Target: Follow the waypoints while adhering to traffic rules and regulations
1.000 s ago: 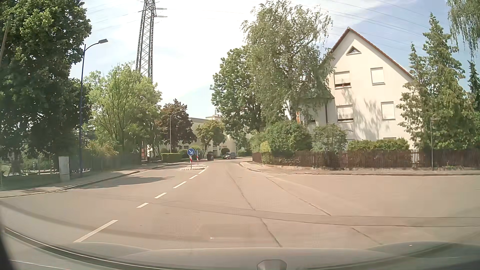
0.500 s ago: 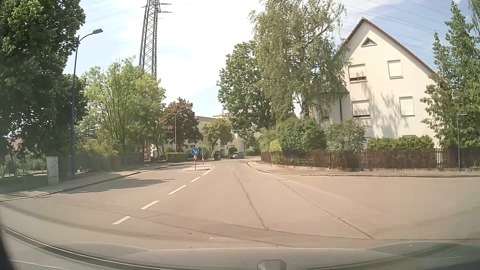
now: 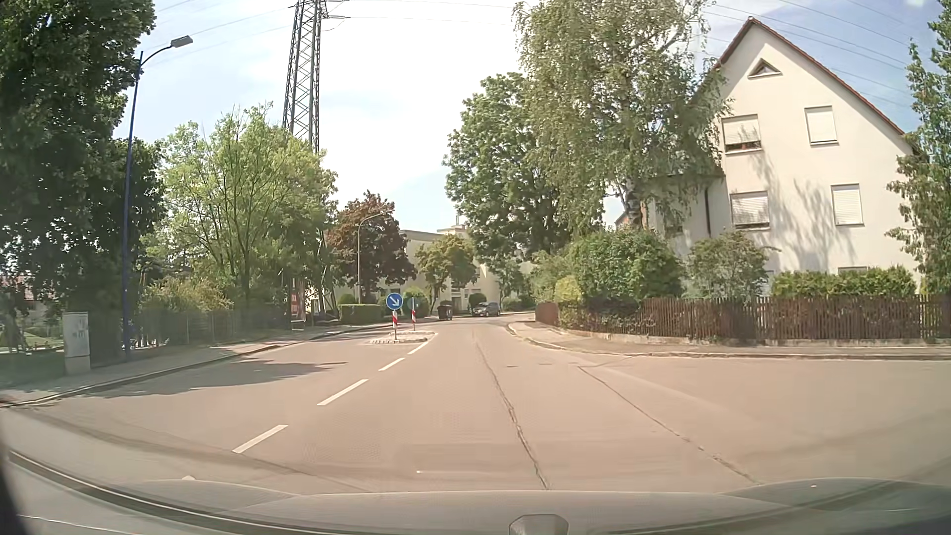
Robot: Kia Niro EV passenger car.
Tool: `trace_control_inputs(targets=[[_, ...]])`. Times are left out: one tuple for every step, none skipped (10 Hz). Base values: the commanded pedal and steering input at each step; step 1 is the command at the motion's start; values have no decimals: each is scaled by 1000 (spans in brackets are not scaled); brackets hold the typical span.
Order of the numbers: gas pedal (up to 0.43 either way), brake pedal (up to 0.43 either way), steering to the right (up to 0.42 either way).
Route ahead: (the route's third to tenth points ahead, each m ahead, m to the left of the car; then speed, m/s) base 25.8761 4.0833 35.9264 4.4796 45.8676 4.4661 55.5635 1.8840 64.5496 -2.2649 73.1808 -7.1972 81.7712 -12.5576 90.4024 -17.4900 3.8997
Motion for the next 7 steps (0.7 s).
trace_control_inputs(targets=[[59, 0, -64], [59, 0, -62], [59, 0, -60], [59, 0, -56], [59, 0, -52], [59, 0, -51], [87, 0, -51]])
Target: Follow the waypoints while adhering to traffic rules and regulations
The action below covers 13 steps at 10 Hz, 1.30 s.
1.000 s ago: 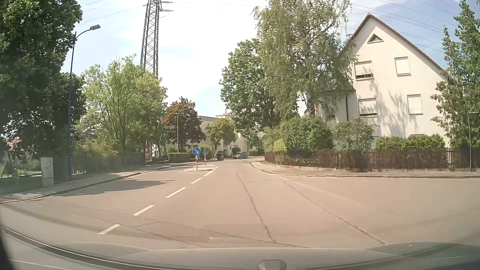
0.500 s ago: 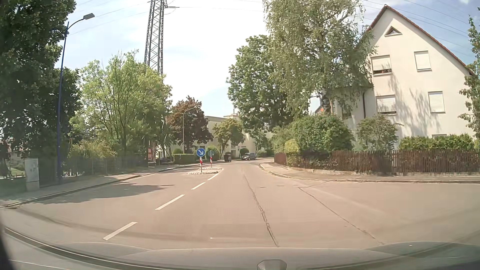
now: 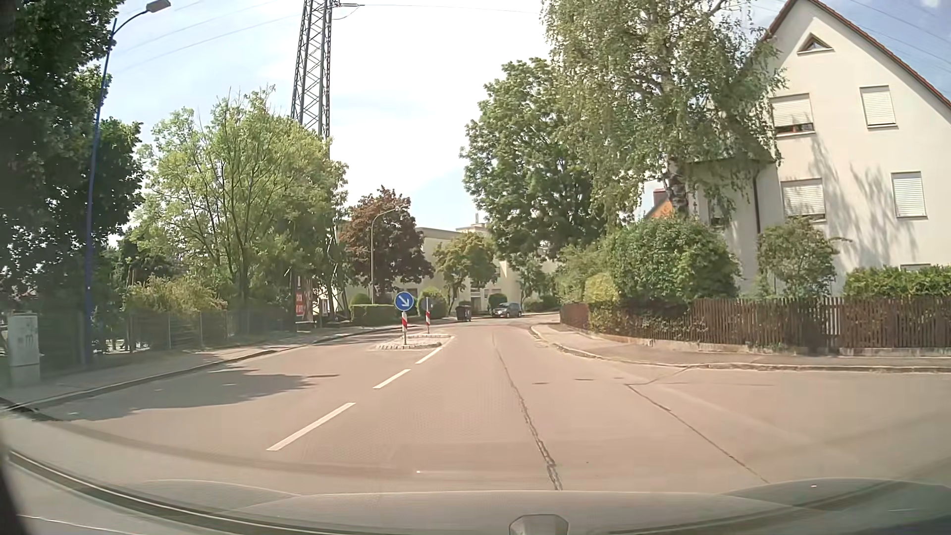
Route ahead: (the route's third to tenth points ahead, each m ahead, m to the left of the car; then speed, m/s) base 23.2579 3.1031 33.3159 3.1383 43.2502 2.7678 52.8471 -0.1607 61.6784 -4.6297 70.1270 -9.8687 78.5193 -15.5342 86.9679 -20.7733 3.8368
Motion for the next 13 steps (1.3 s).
trace_control_inputs(targets=[[130, 0, -48], [130, 0, -48], [138, 0, -46], [150, 0, -41], [150, 0, -36], [157, 0, -26], [157, 0, -10], [169, 0, 5], [169, 0, 14], [177, 0, 23], [177, 0, 25], [189, 0, 25], [209, 0, 25]])
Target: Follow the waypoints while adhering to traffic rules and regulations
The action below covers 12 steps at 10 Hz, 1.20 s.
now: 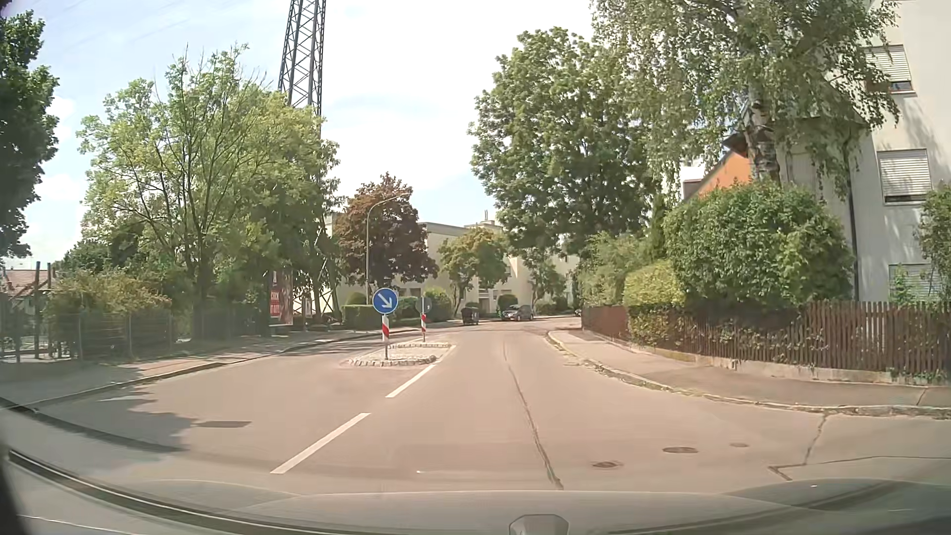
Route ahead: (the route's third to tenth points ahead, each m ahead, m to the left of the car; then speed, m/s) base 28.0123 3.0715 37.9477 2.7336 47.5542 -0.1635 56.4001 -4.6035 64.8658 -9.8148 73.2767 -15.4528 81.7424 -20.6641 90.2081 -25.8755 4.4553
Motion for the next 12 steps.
trace_control_inputs(targets=[[209, 0, 20], [209, 0, 15], [209, 0, 14], [209, 0, 14], [209, 0, 14], [209, 0, 11], [209, 0, 5], [209, 0, 4], [209, 0, 3], [209, 0, 2], [209, 0, 0], [209, 0, -7]])
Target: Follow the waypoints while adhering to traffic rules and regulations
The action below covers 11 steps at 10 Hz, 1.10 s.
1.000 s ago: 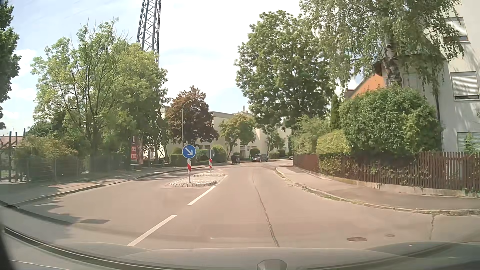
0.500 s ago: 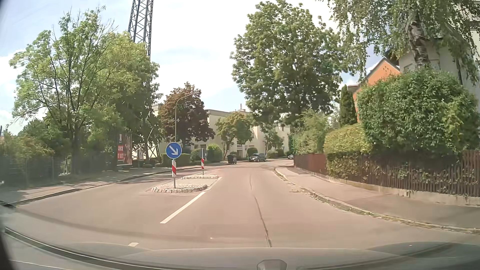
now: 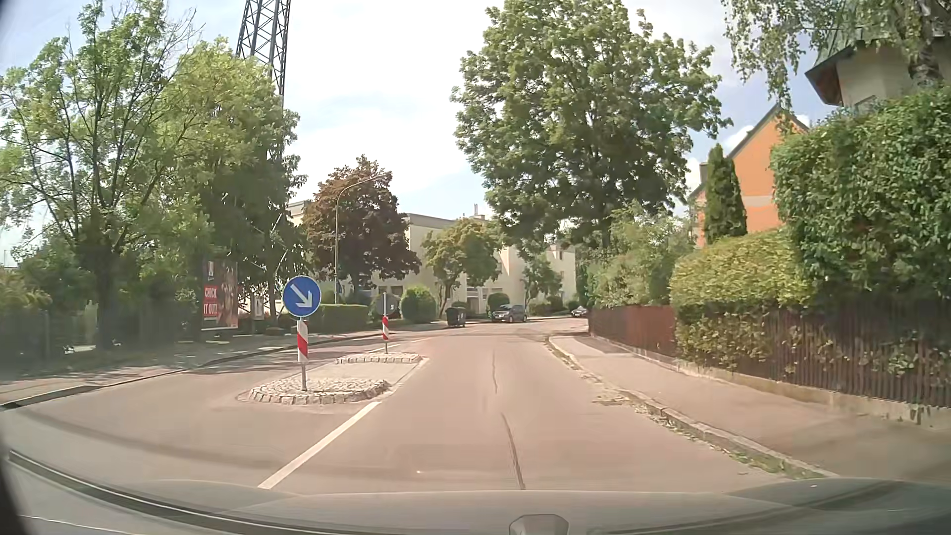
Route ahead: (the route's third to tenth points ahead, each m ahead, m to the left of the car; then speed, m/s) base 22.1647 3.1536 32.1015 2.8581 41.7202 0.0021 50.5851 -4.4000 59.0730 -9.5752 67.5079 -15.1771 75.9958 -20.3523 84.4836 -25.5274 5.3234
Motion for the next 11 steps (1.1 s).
trace_control_inputs(targets=[[209, 0, -10], [209, 0, -10], [220, 0, -10], [220, 0, -11], [228, 0, -13], [228, 0, -15], [240, 0, -15], [240, 0, -15], [248, 0, -15], [248, 0, -13], [248, 0, -12]])
